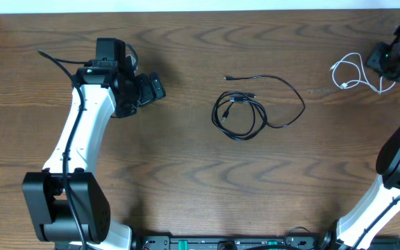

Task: Untangle cables
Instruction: 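Place the white cable at the right table edge with the right gripper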

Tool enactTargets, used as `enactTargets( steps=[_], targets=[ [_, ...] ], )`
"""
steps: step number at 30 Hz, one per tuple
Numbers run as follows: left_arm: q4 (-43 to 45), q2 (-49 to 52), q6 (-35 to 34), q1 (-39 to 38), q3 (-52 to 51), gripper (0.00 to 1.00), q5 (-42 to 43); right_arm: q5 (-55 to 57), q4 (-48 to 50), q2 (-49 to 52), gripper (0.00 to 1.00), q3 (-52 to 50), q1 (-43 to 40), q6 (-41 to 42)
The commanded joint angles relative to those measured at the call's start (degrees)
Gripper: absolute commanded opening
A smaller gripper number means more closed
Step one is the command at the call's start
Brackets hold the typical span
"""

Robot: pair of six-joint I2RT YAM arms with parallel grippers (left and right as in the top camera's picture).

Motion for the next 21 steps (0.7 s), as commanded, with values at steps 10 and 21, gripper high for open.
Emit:
enactTargets(
  steps=[10, 21],
  targets=[
    [-0.20, 0.33, 0.13, 0.13, -0.44, 0.98, -0.79, 8.57, -12.55, 0.92, 0.99, 0.13, -0.66, 0.42],
    [-0.20, 0.33, 0.13, 0.13, -0.44, 0.98, -0.79, 4.92, -21.44, 0.46, 0.99, 11.61, 0.39, -0.13]
  ],
)
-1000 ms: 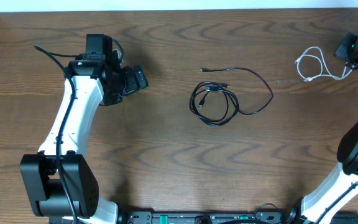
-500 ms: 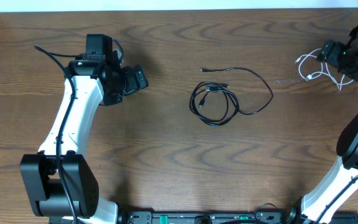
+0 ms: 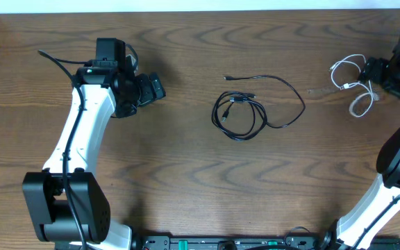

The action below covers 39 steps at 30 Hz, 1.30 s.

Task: Untangle cables
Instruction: 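Place the white cable at the right table edge with the right gripper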

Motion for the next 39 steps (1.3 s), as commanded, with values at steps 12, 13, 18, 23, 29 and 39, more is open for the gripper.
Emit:
enactTargets(
  steps=[12, 13, 18, 23, 29, 39],
  targets=[
    [-0.20, 0.33, 0.13, 0.13, -0.44, 0.98, -0.79, -17.75, 17.40, 3.04, 0.01, -0.11, 3.02, -2.78],
    [-0.20, 0.33, 0.13, 0.13, -0.44, 0.98, -0.79, -17.75, 19.30, 3.43, 0.01, -1.51, 3.32, -2.78],
    [-0.20, 0.33, 0.13, 0.13, -0.44, 0.98, -0.79, -16.74, 28.81, 5.40, 0.01, -9.14, 3.72, -2.62],
    [-0.20, 0.33, 0.11, 0.13, -0.44, 0.98, -0.79, -13.31, 33.62, 6.23, 0.01, -15.06, 3.32, -2.54],
    [-0.20, 0.33, 0.13, 0.13, -0.44, 0.98, -0.79, -2.62, 28.96, 6.23, 0.01, -18.97, 1.77, -2.56],
    [-0.20, 0.33, 0.11, 0.13, -0.44, 0.98, -0.79, -1.68, 18.88, 4.11, 0.01, -16.17, -0.20, -3.56]
  ],
)
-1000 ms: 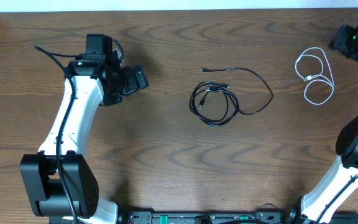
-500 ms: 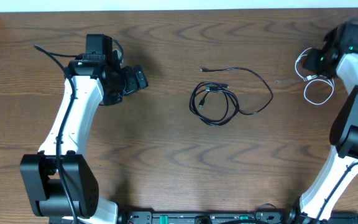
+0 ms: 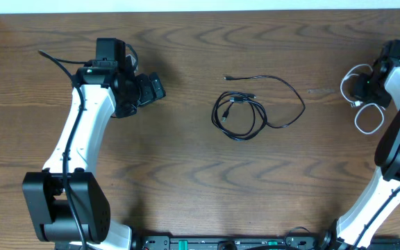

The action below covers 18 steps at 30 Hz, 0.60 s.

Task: Untangle cables
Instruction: 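Place the white cable at the right table edge with the right gripper, then move the right gripper left to the black cable bundle at center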

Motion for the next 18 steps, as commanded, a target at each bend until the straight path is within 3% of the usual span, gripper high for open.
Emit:
enactTargets(
  steps=[1, 6, 13, 17, 18],
  targets=[
    [-0.20, 0.33, 0.13, 0.13, -0.44, 0.98, -0.79, -0.85, -2.51, -0.94, 0.02, 1.20, -0.17, -2.82],
    [-0.20, 0.33, 0.13, 0.13, -0.44, 0.98, -0.79, -4.42, -7.80, -7.23, 0.09, 5.44, 0.61, -4.79],
    [-0.20, 0.33, 0.13, 0.13, -0.44, 0.98, -0.79, -17.55, -12.39, -17.42, 0.20, 5.88, 4.70, -4.81],
    [-0.20, 0.33, 0.11, 0.13, -0.44, 0.98, -0.79, -22.56, -13.11, -18.86, 0.54, 5.84, 8.55, -4.81],
    [-0.20, 0.33, 0.13, 0.13, -0.44, 0.98, -0.79, -22.95, -13.09, -18.75, 0.58, 5.70, 9.31, -4.81]
  ],
)
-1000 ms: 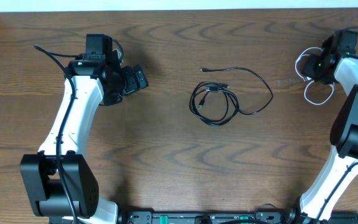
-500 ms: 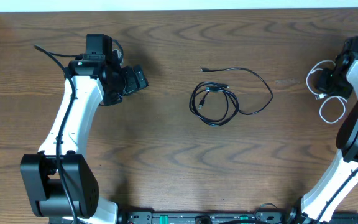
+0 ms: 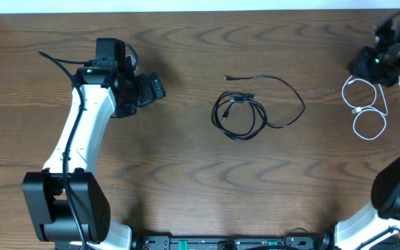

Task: Untangle cables
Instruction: 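Move the right gripper left to the black cable bundle at center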

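Note:
A black cable (image 3: pixel 240 116) lies coiled at mid-table, with one wide loop swinging out to the right and a free end at the upper left of the coil. A white cable (image 3: pixel 367 111) rests flat on the wood at the far right in two loose loops, apart from the black one. My right gripper (image 3: pixel 364 64) hovers just above and left of the white cable's top end, holding nothing. My left gripper (image 3: pixel 155 88) sits far left of the black coil, empty; its jaws are too dark to read.
The brown wooden table (image 3: pixel 186 180) reaches a pale wall strip at the back. The left arm's white links run from the front left corner up to its gripper. The right arm's base stands at the front right. A dark rail lies along the front edge.
The white cable has been let go and now lies spread in two loops on the table. My right gripper has moved up and away from it. The left arm and black cable are unchanged.
The white cable first lay in a bunch at the far right edge with my right gripper on it. It then hung from the gripper a little lower, later bunched around it, and now it lies released in open loops. The black coil never moved.

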Tool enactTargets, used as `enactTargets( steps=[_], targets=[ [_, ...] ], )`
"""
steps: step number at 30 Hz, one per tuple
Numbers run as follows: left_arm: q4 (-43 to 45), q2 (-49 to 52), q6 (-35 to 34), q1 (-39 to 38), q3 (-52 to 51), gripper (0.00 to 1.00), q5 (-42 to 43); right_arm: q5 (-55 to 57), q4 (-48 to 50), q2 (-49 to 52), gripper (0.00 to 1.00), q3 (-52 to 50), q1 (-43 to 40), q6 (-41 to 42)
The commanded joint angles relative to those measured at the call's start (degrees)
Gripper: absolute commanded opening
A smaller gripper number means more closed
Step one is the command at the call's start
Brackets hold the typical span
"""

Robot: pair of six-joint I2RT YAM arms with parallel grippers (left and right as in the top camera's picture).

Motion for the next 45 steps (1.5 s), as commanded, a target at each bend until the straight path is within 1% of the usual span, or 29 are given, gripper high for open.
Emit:
enactTargets(
  steps=[1, 3, 5, 6, 7, 8, 10, 13, 17, 20, 22, 24, 26, 27, 29, 30, 32, 33, 34, 36, 37, 38, 39, 41, 45],
  targets=[
    [-0.22, 0.33, 0.13, 0.13, -0.42, 0.98, -0.81, -6.14, -0.50, 1.46, 0.60, -0.57, 3.04, -0.31],
    [-0.22, 0.33, 0.13, 0.13, -0.42, 0.98, -0.81, -8.20, -0.48, 1.73, 0.56, -1.46, 5.01, 0.42],
    [-0.22, 0.33, 0.11, 0.13, -0.42, 0.98, -0.81, -10.10, -0.52, 1.77, 0.57, -2.58, 6.71, 3.17],
    [-0.22, 0.33, 0.13, 0.13, -0.42, 0.98, -0.81, -10.12, -0.59, 1.77, 0.52, -3.23, 7.45, 5.01],
    [-0.22, 0.33, 0.11, 0.13, -0.42, 0.98, -0.81, -10.12, -0.63, 1.77, 0.43, -4.00, 8.11, 7.23],
    [-0.22, 0.33, 0.13, 0.13, -0.42, 0.98, -0.81, -10.12, -0.59, 1.77, 0.39, -4.83, 8.70, 10.54],
    [-0.22, 0.33, 0.13, 0.13, -0.42, 0.98, -0.81, -10.10, -0.50, 1.77, 0.40, -7.39, 9.94, 18.47],
    [-0.22, 0.33, 0.11, 0.13, -0.42, 0.98, -0.81, -9.55, -0.52, 1.77, 0.42, -11.69, 11.74, 26.82],
    [-0.22, 0.33, 0.13, 0.13, -0.42, 0.98, -0.81, -8.35, -0.48, 1.77, 0.40, -18.62, 14.14, 38.07],
    [-0.22, 0.33, 0.11, 0.13, -0.42, 0.98, -0.81, -6.58, -0.22, 1.77, 0.42, -24.30, 15.61, 50.25],
    [-0.22, 0.33, 0.13, 0.13, -0.42, 0.98, -0.81, -4.33, 1.51, 1.77, 0.45, -27.78, 16.70, 56.87],
    [-0.22, 0.33, 0.13, 0.13, -0.42, 0.98, -0.81, -2.47, 5.68, 1.77, 0.46, -31.23, 17.99, 61.22],
    [-0.22, 0.33, 0.13, 0.13, -0.42, 0.98, -0.81, -1.29, 11.15, 1.77, 0.45, -34.10, 19.02, 61.66],
    [-0.22, 0.33, 0.13, 0.13, -0.42, 0.98, -0.81, -0.79, 13.97, 1.77, 0.41, -35.36, 19.45, 61.66],
    [-0.22, 0.33, 0.13, 0.13, -0.42, 0.98, -0.81, -0.46, 19.71, 1.77, 0.28, -37.57, 20.15, 61.46],
    [-0.22, 0.33, 0.13, 0.13, -0.42, 0.98, -0.81, -0.48, 21.94, 1.77, 0.01, -38.40, 20.44, 61.42],
    [-0.22, 0.33, 0.13, 0.13, -0.42, 0.98, -0.81, -0.70, 24.94, 1.77, 0.01, -39.19, 21.03, 60.37],
    [-0.22, 0.33, 0.13, 0.13, -0.42, 0.98, -0.81, -0.98, 26.01, 1.77, 0.01, -39.15, 21.24, 57.75],
    [-0.22, 0.33, 0.13, 0.13, -0.42, 0.98, -0.81, -3.32, 27.91, 1.57, 0.01, -39.06, 21.42, 52.78],
    [-0.22, 0.33, 0.13, 0.13, -0.42, 0.98, -0.81, -12.81, 32.61, 0.79, 0.01, -38.66, 21.38, 43.43],
    [-0.22, 0.33, 0.11, 0.13, -0.42, 0.98, -0.81, -19.76, 36.11, 0.09, 0.01, -38.38, 21.29, 39.12],
    [-0.22, 0.33, 0.13, 0.13, -0.42, 0.98, -0.81, -24.20, 39.19, -0.35, 0.01, -38.29, 21.31, 36.72],
    [-0.22, 0.33, 0.13, 0.13, -0.42, 0.98, -0.81, -28.68, 43.15, -1.09, 0.01, -38.29, 21.31, 34.97],
    [-0.22, 0.33, 0.11, 0.13, -0.42, 0.98, -0.81, -34.49, 51.34, -2.93, 0.01, -38.29, 21.49, 34.42],
    [-0.22, 0.33, 0.11, 0.13, -0.42, 0.98, -0.81, -39.15, 64.89, -7.17, 0.01, -38.29, 22.88, 34.45]
  ],
)
